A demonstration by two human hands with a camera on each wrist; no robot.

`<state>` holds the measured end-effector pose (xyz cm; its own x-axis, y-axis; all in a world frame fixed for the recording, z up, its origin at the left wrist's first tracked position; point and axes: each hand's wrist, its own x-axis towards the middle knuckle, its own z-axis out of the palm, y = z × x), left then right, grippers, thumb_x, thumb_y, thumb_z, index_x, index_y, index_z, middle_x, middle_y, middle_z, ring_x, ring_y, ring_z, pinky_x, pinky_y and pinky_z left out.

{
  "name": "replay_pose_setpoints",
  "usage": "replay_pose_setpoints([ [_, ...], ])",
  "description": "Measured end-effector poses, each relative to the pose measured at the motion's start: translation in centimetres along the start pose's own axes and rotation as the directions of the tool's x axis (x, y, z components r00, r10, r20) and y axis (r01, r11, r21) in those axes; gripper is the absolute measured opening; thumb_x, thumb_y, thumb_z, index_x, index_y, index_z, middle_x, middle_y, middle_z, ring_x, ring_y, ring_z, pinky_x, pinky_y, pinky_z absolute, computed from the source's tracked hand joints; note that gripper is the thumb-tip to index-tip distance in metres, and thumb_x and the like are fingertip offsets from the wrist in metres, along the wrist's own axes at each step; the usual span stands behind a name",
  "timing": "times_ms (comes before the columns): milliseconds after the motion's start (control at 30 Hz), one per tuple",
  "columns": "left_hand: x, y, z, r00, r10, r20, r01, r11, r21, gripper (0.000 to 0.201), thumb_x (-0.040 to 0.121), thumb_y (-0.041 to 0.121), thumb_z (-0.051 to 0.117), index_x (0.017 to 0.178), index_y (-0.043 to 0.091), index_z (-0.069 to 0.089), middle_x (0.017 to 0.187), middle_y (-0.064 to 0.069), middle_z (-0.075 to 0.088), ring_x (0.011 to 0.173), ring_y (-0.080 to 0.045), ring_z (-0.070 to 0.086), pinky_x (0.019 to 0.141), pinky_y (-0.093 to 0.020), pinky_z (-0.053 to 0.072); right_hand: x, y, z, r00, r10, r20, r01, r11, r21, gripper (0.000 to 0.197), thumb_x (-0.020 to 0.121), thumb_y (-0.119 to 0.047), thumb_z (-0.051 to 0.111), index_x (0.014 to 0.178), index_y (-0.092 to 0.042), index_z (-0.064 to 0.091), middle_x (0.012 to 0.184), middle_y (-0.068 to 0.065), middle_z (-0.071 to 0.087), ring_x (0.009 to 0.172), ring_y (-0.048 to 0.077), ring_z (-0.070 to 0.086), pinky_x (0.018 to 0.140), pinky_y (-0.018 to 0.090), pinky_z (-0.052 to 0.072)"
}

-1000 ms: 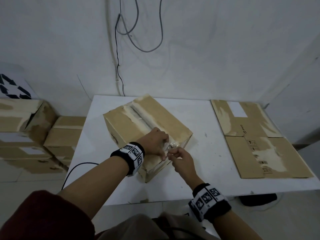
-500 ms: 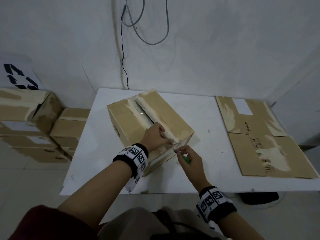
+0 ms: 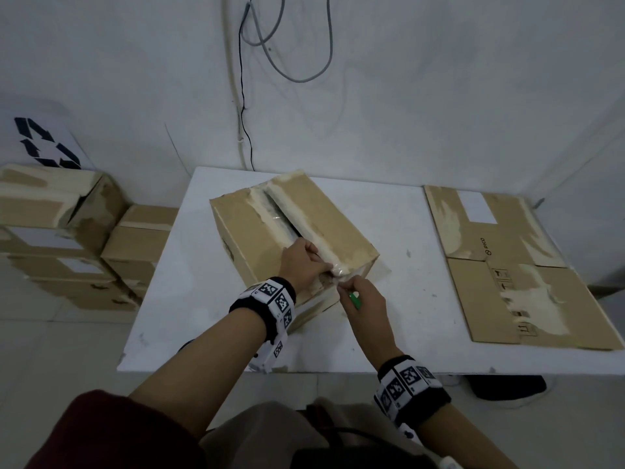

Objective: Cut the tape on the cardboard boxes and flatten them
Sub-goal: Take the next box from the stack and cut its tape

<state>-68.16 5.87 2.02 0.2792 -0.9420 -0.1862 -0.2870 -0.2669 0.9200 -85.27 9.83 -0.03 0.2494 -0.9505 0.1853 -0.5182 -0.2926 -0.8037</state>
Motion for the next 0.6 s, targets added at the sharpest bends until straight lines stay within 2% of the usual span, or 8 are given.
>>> replay_pose_setpoints([
  [100, 0.2, -0.1, -0.1, 1.000, 0.012, 0.020, -0.012, 1.000, -0.005, 0.043, 0.066, 0.016, 0.086, 0.078, 0.020, 0.045, 0.063, 0.007, 0.064, 0.082, -0.020, 0.066, 0.102, -0.051, 0.041, 0.8, -0.1, 0.3, 1.000, 0.003, -0.004, -0.003, 1.000, -0.013, 0.007, 0.098, -0.018, 0.058, 0.091, -0.019, 0.057, 0.090, -0.001, 0.059, 0.083, 0.008, 0.055, 0.071, 0.022, 0.046],
  [267, 0.2, 0.1, 0.0, 0.999, -0.030, 0.022, 0.030, 1.000, 0.000, 0.044, 0.065, 0.018, 0.086, 0.081, 0.019, 0.045, 0.064, 0.004, 0.065, 0.084, -0.021, 0.067, 0.101, -0.050, 0.042, 1.1, 0.7, 0.1, 0.999, 0.016, -0.037, -0.017, 0.999, -0.027, 0.008, 0.098, -0.015, 0.057, 0.091, -0.016, 0.055, 0.088, -0.001, 0.057, 0.081, 0.011, 0.054, 0.069, 0.026, 0.045],
  [333, 0.1, 0.7, -0.2, 0.997, -0.077, 0.010, 0.078, 0.997, -0.016, 0.046, 0.067, 0.018, 0.086, 0.091, 0.015, 0.046, 0.078, -0.002, 0.067, 0.090, -0.023, 0.066, 0.095, -0.040, 0.047, 1.2, 1.5, -1.0, 0.994, 0.043, -0.101, -0.045, 0.999, -0.017, 0.012, 0.098, -0.014, 0.056, 0.088, -0.016, 0.052, 0.084, -0.001, 0.054, 0.078, 0.011, 0.052, 0.066, 0.026, 0.042],
  [400, 0.1, 1.7, -0.2, 0.985, -0.172, 0.007, 0.172, 0.985, -0.007, 0.062, 0.070, 0.033, 0.084, 0.111, 0.006, 0.044, 0.099, -0.009, 0.063, 0.101, -0.025, 0.062, 0.084, -0.031, 0.050, 1.6, 2.2, -2.4, 0.988, 0.059, -0.143, -0.062, 0.998, -0.017, 0.014, 0.098, -0.014, 0.057, 0.086, -0.017, 0.051, 0.082, -0.001, 0.054, 0.075, 0.011, 0.052, 0.066, 0.024, 0.040],
  [467, 0.7, 2.5, 0.2, 0.969, -0.247, 0.021, 0.244, 0.964, 0.102, 0.093, 0.064, 0.063, 0.075, 0.122, -0.002, 0.044, 0.108, -0.015, 0.065, 0.106, -0.030, 0.061, 0.093, -0.039, 0.049, 2.0, 2.2, -3.8, 0.985, 0.063, -0.161, -0.061, 0.998, 0.021, 0.014, 0.094, -0.015, 0.062, 0.084, -0.019, 0.052, 0.082, -0.002, 0.057, 0.075, 0.011, 0.054, 0.065, 0.020, 0.041],
  [500, 0.9, 3.0, 0.4, 0.967, -0.253, 0.041, 0.240, 0.949, 0.206, 0.093, 0.064, 0.071, 0.069, 0.117, -0.003, 0.050, 0.102, -0.016, 0.068, 0.104, -0.031, 0.063, 0.099, -0.043, 0.045, 2.1, 2.0, -4.2, 0.984, 0.057, -0.171, -0.051, 0.998, 0.040, 0.014, 0.091, -0.014, 0.065, 0.085, -0.019, 0.054, 0.083, -0.004, 0.058, 0.078, 0.010, 0.056, 0.065, 0.017, 0.043],
  [533, 1.1, 3.1, 0.7, 0.969, -0.244, 0.035, 0.223, 0.929, 0.294, 0.085, 0.068, 0.071, 0.066, 0.112, -0.001, 0.054, 0.097, -0.014, 0.069, 0.103, -0.031, 0.063, 0.103, -0.045, 0.040, 2.2, 1.8, -4.6, 0.982, 0.049, -0.184, -0.040, 0.998, 0.052, 0.014, 0.089, -0.013, 0.067, 0.087, -0.020, 0.055, 0.085, -0.005, 0.060, 0.081, 0.007, 0.058, 0.066, 0.014, 0.043],
  [600, 1.1, 3.0, 1.2, 0.972, -0.235, 0.010, 0.216, 0.908, 0.360, 0.078, 0.077, 0.059, 0.067, 0.128, 0.004, 0.046, 0.106, -0.014, 0.069, 0.113, -0.030, 0.057, 0.111, -0.045, 0.028, 2.6, 1.4, -4.8, 0.978, 0.048, -0.203, -0.038, 0.998, 0.056, 0.014, 0.089, -0.010, 0.067, 0.091, -0.018, 0.056, 0.088, -0.006, 0.062, 0.083, 0.003, 0.059, 0.067, 0.010, 0.043],
])
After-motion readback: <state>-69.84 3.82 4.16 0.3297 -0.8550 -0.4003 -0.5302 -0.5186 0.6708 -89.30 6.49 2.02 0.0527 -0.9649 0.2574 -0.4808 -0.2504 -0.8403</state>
